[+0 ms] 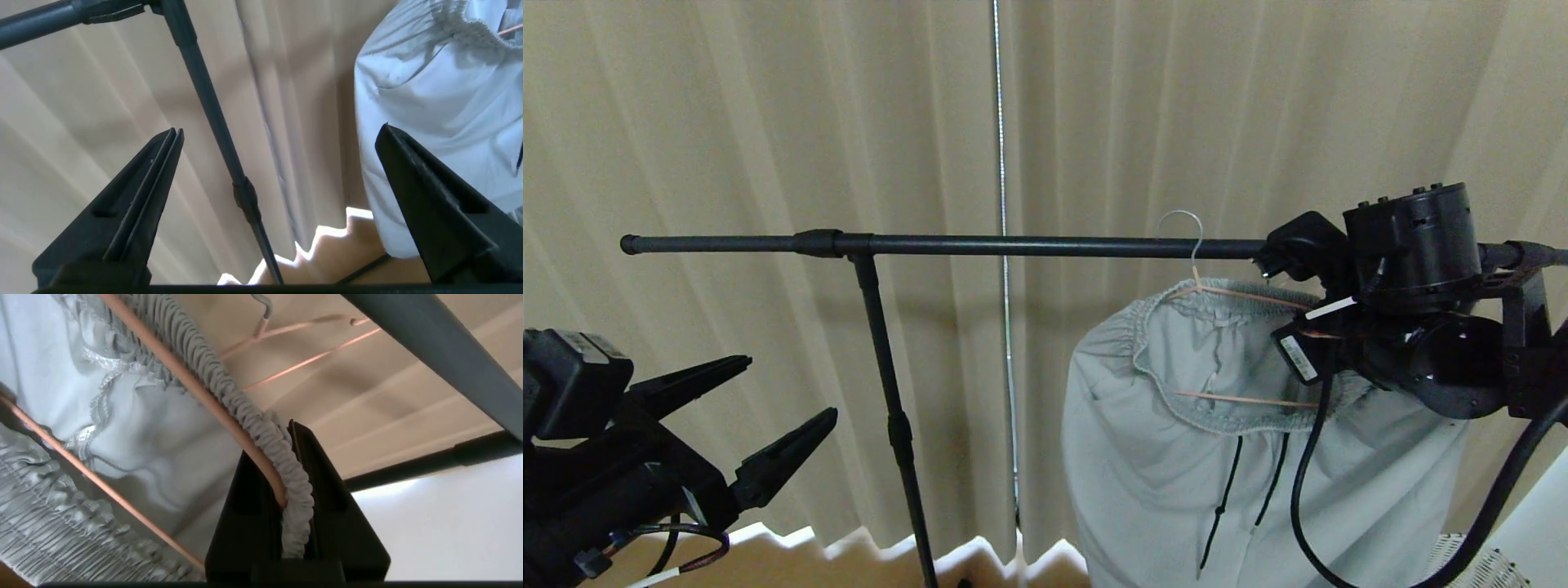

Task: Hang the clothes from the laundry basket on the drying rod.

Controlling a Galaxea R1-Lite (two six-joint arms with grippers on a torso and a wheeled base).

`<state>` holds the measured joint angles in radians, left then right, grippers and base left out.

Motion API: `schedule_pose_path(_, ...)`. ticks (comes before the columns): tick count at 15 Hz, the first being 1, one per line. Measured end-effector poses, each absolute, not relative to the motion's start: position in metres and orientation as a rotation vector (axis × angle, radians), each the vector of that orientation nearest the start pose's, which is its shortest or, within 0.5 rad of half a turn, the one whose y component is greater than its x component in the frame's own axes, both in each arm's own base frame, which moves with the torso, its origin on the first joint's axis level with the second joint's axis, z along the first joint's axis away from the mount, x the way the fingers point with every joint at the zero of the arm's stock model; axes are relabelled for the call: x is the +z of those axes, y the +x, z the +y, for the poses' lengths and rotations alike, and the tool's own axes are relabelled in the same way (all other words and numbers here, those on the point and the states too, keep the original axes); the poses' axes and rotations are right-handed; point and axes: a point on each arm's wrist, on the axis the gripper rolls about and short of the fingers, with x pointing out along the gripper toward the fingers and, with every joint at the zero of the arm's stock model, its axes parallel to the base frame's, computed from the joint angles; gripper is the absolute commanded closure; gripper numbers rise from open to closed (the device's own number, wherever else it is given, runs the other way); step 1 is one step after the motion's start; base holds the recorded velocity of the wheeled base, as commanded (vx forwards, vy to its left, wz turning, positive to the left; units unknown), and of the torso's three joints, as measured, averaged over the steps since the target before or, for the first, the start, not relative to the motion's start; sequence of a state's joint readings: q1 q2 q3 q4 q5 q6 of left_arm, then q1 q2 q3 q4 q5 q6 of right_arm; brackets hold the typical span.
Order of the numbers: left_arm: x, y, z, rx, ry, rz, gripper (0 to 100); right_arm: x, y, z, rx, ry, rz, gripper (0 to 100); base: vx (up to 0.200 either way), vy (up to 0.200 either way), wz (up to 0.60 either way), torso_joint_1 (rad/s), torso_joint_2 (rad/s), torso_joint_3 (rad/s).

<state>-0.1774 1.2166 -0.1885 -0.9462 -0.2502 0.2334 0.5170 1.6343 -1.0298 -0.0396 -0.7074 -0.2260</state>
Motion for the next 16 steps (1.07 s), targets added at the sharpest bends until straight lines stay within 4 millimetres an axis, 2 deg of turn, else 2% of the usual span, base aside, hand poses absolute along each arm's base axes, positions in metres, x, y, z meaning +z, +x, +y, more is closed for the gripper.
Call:
schedule_pose_path(10, 0.163, 0.149, -0.032, -0.434, 0.226, 0.032, 0, 0.203, 0.254, 0.154, -0.056, -0.577, 0.481, 100, 0.0, 0.0, 0.0, 0.0, 0.0, 0.0)
schedule_pose_path(11, 0.163, 0.149, -0.032, -0.434, 0.227, 0.032, 0, 0.203, 0.254, 0.155, -0.052, -0.577, 0.48, 0, 0.0, 0.0, 0.0, 0.0, 0.0, 0.0)
schedule_pose_path(16, 0.163, 0.149, -0.032, -0.434, 0.226, 0.031, 0, 0.204, 0.25, 0.159, 0.028, -0.533, 0.465, 0, 0.0, 0.0, 0.0, 0.0, 0.0, 0.0)
